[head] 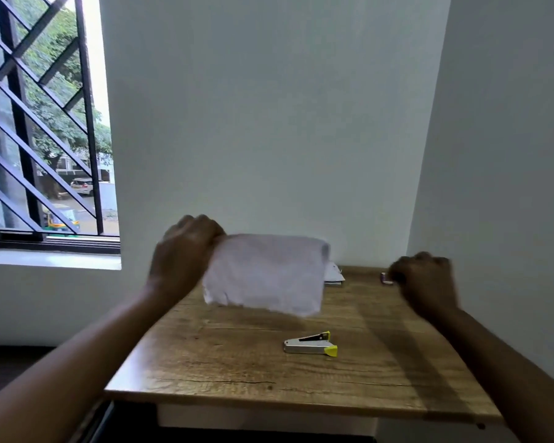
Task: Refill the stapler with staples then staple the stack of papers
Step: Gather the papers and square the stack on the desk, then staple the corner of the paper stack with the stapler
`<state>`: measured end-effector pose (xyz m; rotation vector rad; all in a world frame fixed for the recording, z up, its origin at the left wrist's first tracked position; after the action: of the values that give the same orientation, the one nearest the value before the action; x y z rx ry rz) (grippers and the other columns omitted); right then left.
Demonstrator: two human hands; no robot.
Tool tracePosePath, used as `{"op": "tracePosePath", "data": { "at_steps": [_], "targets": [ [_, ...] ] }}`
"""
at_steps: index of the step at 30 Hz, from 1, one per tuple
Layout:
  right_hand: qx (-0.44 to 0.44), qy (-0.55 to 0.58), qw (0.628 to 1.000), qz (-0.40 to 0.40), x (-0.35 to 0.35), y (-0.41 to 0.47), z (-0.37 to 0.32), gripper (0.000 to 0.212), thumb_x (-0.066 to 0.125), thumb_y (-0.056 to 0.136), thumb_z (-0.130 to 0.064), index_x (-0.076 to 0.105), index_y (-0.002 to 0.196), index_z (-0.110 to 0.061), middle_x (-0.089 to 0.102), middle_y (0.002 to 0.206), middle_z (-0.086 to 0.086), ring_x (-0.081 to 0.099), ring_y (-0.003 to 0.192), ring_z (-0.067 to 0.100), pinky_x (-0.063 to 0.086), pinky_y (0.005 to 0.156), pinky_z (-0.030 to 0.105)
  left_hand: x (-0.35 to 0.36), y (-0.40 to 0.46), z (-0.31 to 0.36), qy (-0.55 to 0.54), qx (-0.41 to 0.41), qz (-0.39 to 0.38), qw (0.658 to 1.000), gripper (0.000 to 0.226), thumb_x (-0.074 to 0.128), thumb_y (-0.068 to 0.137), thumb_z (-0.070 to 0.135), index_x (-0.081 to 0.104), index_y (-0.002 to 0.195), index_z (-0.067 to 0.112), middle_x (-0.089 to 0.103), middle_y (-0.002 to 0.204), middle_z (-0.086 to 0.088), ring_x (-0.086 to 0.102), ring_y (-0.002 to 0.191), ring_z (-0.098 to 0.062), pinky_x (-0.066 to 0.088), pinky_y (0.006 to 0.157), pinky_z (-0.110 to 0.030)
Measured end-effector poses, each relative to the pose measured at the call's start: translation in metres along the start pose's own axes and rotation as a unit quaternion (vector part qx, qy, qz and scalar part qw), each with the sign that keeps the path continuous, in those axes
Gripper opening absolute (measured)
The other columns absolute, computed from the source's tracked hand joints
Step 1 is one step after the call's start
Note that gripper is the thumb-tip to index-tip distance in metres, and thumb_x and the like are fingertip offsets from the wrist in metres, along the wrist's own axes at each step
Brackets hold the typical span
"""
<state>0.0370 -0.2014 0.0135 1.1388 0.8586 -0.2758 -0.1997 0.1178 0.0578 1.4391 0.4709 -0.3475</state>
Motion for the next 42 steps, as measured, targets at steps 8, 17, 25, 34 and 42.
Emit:
{"op": "tracePosePath", "data": {
  "at_steps": [8,17,25,34,42],
  "targets": [
    [0.124,0.382,0.911,-0.088,-0.004,0.0,-0.037,0.036,0.057,0.092,-0.046,0.072,0.09,-0.014,0.07,0.081,0.0,0.063,0.077,0.02,0.041,0.063,0.027,0.023,-0.006,-0.018,-0.216,-0.276,0.07,0.934,0.011,0.058,0.095,0.014,0.065,0.095,0.006,0.068,0.093,-0.012,0.066,0.079,-0.029,0.054,0.071,-0.038],
    [0.145,0.674,0.678,-0.257,-0.019,-0.024,-0.143,0.05,0.061,0.083,-0.059,0.062,0.118,-0.024,0.075,0.104,0.0,0.074,0.087,0.018,0.056,0.072,0.029,0.078,-0.051,0.052,-0.585,-0.439,-0.009,0.682,0.003,0.05,0.1,0.01,0.049,0.098,0.011,0.063,0.097,-0.01,0.075,0.066,-0.012,0.061,0.06,-0.021],
    [0.149,0.633,0.721,-0.241,-0.014,-0.02,-0.119,0.027,0.052,0.097,-0.011,0.058,0.121,-0.019,0.069,0.103,0.005,0.062,0.075,0.014,0.046,0.066,0.026,0.075,-0.055,0.044,-0.599,-0.406,-0.069,0.686,0.028,0.065,0.091,0.011,0.053,0.115,0.02,0.07,0.107,-0.005,0.071,0.094,-0.019,0.059,0.07,-0.031],
    [0.222,0.629,0.724,-0.174,0.008,-0.006,-0.08,0.032,0.052,0.097,-0.01,0.047,0.128,-0.017,0.062,0.103,0.007,0.055,0.074,0.018,0.045,0.064,0.029,0.078,-0.056,0.021,-0.604,-0.405,-0.039,0.685,0.055,0.069,0.086,-0.001,0.039,0.127,0.022,0.073,0.092,-0.013,0.075,0.082,-0.02,0.061,0.065,-0.027],
    [0.219,0.685,0.677,-0.16,0.015,-0.018,-0.106,0.028,0.06,0.094,-0.009,0.057,0.121,-0.016,0.07,0.09,0.007,0.067,0.068,0.015,0.05,0.061,0.028,0.097,-0.062,0.065,-0.601,-0.307,-0.178,0.716,0.078,0.071,0.087,0.023,0.027,0.143,0.055,0.063,0.122,0.001,0.066,0.106,-0.016,0.059,0.088,-0.041]
  ]
}}
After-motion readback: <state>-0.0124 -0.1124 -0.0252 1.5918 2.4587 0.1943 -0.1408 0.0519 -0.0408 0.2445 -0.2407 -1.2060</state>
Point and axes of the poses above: each hand's wrist, its own y-axis towards the middle knuckle, its own x-axis out of the palm, z = x × y, the point moved 3 cm from there along y, towards the middle knuckle
